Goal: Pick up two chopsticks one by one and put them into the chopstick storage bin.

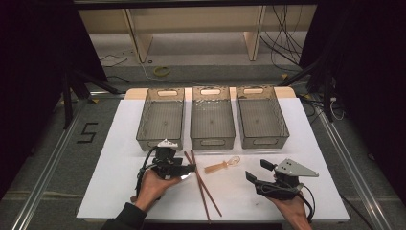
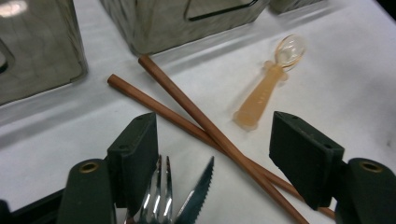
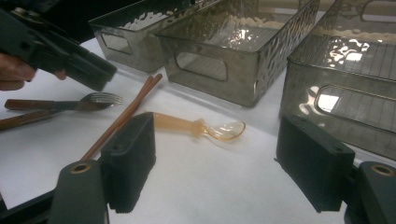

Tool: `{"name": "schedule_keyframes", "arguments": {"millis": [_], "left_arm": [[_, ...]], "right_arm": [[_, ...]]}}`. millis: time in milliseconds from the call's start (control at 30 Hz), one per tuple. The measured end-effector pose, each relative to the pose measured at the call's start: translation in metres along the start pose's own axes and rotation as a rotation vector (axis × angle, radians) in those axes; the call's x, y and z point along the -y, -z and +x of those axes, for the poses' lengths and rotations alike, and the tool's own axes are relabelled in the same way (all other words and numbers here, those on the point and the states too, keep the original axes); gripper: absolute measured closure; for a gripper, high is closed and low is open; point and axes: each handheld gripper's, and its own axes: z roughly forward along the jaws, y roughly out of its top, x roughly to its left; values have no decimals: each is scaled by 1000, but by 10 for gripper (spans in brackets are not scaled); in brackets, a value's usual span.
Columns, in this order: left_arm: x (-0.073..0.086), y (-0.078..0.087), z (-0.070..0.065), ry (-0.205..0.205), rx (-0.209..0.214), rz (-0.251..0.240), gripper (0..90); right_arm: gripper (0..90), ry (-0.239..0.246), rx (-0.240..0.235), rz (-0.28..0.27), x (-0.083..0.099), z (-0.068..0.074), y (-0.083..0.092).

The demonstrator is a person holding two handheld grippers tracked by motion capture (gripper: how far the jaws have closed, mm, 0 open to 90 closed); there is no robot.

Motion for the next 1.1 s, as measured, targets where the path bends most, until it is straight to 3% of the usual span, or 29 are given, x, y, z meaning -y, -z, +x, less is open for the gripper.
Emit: {"name": "schedule_keyframes", "arguments": {"millis": [133, 200, 333, 433, 533, 600, 667, 767, 833, 967, 1100], "left_arm": [[-7, -10, 5, 16, -36, 23, 299], [-11, -14, 8, 52, -11, 31, 298], [-16, -20, 7, 54, -40, 53, 276], [-20, -22, 3, 32, -72, 69, 269], [-23, -29, 1, 35, -71, 105, 261], [-23, -33, -3, 14, -106, 126, 261], [-25, -36, -4, 10, -98, 148, 263], [-29, -38, -8, -13, -139, 147, 275], [-29, -41, -8, -4, -131, 163, 274], [-26, -48, -7, -12, -158, 188, 278], [-25, -48, -5, -11, -165, 186, 292]], "right_arm": [[291, -6, -1, 6, 0, -1, -1], [291, -5, -3, 5, 0, -1, -1], [291, -11, -3, 7, 0, -1, -1], [291, -9, -4, 10, 1, -1, -1], [291, -7, -5, 11, 1, -1, -1], [291, -8, -7, 9, 0, -1, -1], [291, -7, -10, 12, 1, -1, -1], [291, -6, -15, 14, 0, 0, -1], [291, -5, -16, 15, 0, 0, -1], [291, -8, -20, 16, 1, 0, -2], [291, -5, -26, 16, 0, 0, -2]]}}
